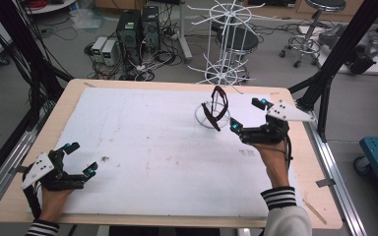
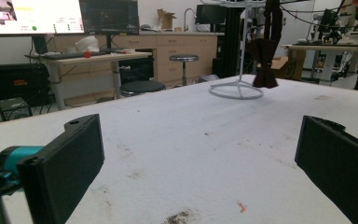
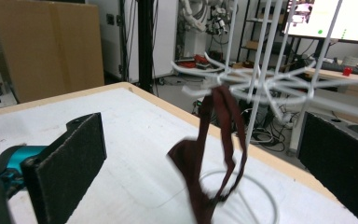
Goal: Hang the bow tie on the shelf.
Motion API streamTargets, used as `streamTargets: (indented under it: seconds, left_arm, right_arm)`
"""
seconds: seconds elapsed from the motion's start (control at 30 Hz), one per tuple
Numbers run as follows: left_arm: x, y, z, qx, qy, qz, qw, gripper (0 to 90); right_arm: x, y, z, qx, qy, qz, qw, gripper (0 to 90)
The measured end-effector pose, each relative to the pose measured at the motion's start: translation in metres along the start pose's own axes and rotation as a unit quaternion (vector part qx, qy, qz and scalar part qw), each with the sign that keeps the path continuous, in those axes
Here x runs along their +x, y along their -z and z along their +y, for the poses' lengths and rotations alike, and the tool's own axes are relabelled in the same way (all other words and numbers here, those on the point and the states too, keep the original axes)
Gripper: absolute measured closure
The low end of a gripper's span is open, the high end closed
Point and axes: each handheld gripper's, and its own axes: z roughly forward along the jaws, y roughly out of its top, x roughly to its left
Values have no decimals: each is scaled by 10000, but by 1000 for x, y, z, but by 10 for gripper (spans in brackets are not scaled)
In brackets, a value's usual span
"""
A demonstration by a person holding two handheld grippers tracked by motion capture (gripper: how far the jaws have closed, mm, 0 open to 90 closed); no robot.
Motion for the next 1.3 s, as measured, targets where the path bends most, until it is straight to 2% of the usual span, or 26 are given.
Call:
streamTargets:
  seconds: [0.1,0.17,0.23,0.43,0.53,0.57,0.6,0.8,1.07,1.1,1.3]
  left_arm:
    - [0,0,0,2,-8,4,10000,17]
    - [0,0,0,-2,-1,6,10000,17]
    - [0,0,0,-3,28,18,10000,17]
    - [0,0,0,-4,31,17,10000,17]
    - [1,0,0,10,31,22,10000,17]
    - [1,0,0,-7,39,37,10000,17]
    - [0,0,0,1,37,35,10000,17]
    - [0,0,0,-16,14,45,10000,17]
    - [-1,1,0,-10,-10,55,10000,17]
    - [-1,1,0,-4,-19,59,10000,17]
    - [0,1,0,-39,2,65,10000,17]
  right_arm:
    - [7,7,-18,-52,-24,-18,10000,6]
    - [12,11,-29,40,-28,1,10000,6]
    - [19,17,-43,-99,-30,-13,9999,6]
    - [34,33,-86,-447,-62,-408,9981,6]
    - [38,38,-103,-466,-178,-466,9977,6]
    - [38,38,-108,-480,-93,-525,9974,6]
    - [39,39,-112,-455,-115,-540,9974,6]
    - [38,38,-127,-364,-115,-648,9972,6]
    - [38,40,-140,-459,-228,-730,9960,6]
    - [38,40,-141,-490,-186,-758,9957,6]
    - [39,40,-142,-459,-179,-793,9956,6]
